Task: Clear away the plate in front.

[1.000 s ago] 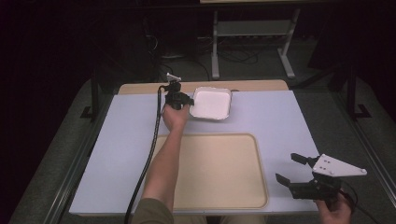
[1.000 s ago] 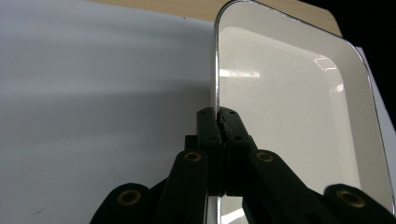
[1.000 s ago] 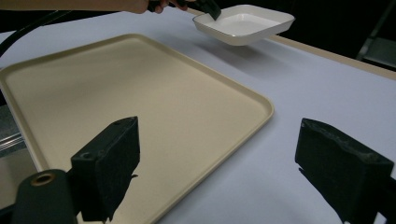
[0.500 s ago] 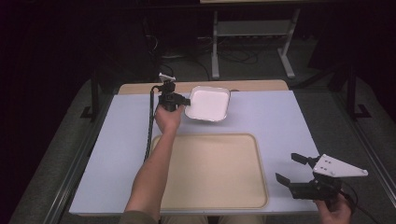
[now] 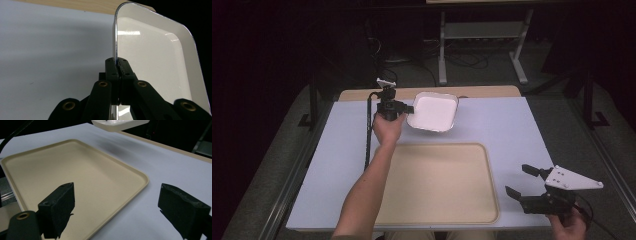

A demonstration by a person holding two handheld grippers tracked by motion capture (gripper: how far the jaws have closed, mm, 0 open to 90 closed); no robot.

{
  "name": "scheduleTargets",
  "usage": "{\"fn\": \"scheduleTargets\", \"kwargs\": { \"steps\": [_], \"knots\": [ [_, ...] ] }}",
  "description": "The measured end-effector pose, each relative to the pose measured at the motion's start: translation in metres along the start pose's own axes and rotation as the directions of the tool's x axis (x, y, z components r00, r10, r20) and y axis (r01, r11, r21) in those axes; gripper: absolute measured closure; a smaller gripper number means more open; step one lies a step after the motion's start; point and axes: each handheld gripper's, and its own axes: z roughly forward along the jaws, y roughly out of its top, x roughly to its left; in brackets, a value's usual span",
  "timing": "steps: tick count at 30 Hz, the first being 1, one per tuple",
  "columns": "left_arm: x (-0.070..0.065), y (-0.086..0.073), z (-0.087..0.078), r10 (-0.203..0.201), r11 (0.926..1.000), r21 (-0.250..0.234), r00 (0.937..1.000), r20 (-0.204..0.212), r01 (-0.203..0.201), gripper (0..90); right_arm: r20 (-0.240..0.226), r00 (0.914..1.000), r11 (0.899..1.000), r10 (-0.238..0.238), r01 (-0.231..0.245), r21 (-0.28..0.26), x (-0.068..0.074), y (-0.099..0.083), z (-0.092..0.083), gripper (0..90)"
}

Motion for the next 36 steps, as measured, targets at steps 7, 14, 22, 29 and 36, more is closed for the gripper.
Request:
{"fn": "scheduleTargets", "kwargs": {
  "steps": [7,14,22,29,36],
  "knots": [
    [-0.001,-0.009,-0.007,0.008,1.0,0.0,0.9999,0.011,-0.008,88.0,0.001,1.0,1.0,-0.006,0.006,0.005,0.0,0.0,-0.001,13.0],
    [0.003,-0.019,-0.016,0.006,1.0,0.003,0.9996,0.028,-0.006,88.1,0.001,1.0,1.0,-0.007,0.007,0.007,0.001,0.0,-0.001,13.0],
    [0.013,-0.035,-0.036,0.015,0.9999,-0.005,0.9991,0.04,-0.015,88.1,-0.002,0.9999,1.0,-0.01,0.01,0.011,0.003,0.0,0.001,13.0],
    [0.014,-0.045,-0.049,0.025,0.9997,-0.005,0.9987,0.044,-0.025,88.1,0.003,0.9999,1.0,-0.011,0.011,0.013,0.004,0.0,0.001,13.0],
    [0.012,-0.058,-0.06,0.013,0.9999,0.0,0.9985,0.052,-0.013,87.9,0.007,0.9999,1.0,-0.011,0.011,0.011,0.003,0.0,-0.001,13.0]
  ]
}}
